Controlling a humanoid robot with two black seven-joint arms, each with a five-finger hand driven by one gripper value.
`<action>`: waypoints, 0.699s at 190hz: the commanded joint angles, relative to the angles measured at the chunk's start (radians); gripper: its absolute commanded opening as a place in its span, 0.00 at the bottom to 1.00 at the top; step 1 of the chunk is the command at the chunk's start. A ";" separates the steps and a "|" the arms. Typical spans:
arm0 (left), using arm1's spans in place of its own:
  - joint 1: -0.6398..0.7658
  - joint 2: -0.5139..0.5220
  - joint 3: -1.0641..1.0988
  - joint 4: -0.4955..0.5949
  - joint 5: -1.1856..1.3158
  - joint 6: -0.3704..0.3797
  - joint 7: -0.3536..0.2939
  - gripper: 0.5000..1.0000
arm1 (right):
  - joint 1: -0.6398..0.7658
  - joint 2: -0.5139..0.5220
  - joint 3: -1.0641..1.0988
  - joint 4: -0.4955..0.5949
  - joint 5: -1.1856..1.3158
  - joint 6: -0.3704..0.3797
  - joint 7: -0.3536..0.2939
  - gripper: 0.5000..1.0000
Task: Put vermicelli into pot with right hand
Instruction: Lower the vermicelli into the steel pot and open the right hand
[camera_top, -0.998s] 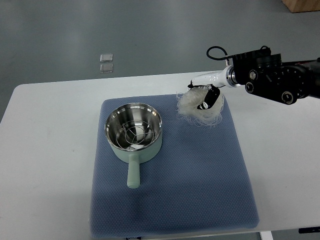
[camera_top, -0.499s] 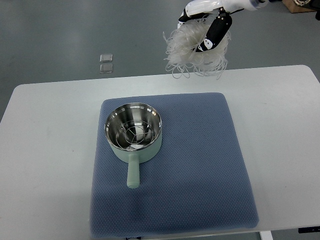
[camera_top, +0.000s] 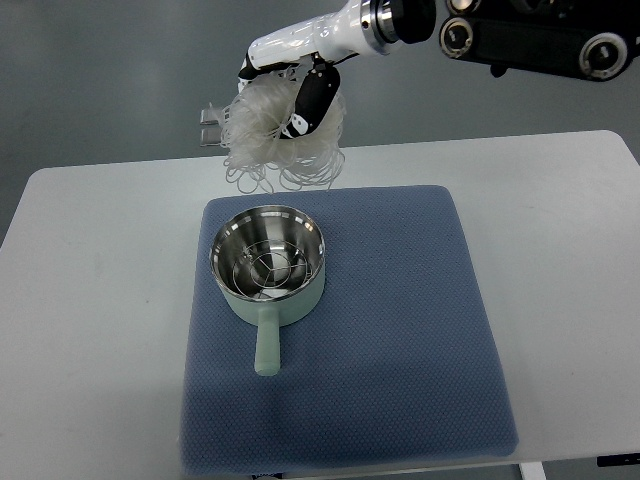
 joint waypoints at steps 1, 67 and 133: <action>0.000 0.000 -0.001 0.001 0.000 0.000 -0.001 1.00 | -0.048 0.104 0.001 -0.079 0.000 -0.009 0.000 0.00; 0.000 0.000 -0.001 0.003 0.000 0.000 0.001 1.00 | -0.192 0.198 0.012 -0.204 -0.001 -0.021 0.000 0.00; 0.000 0.000 0.000 0.003 0.000 0.000 0.001 1.00 | -0.274 0.198 0.020 -0.224 0.000 -0.029 0.002 0.00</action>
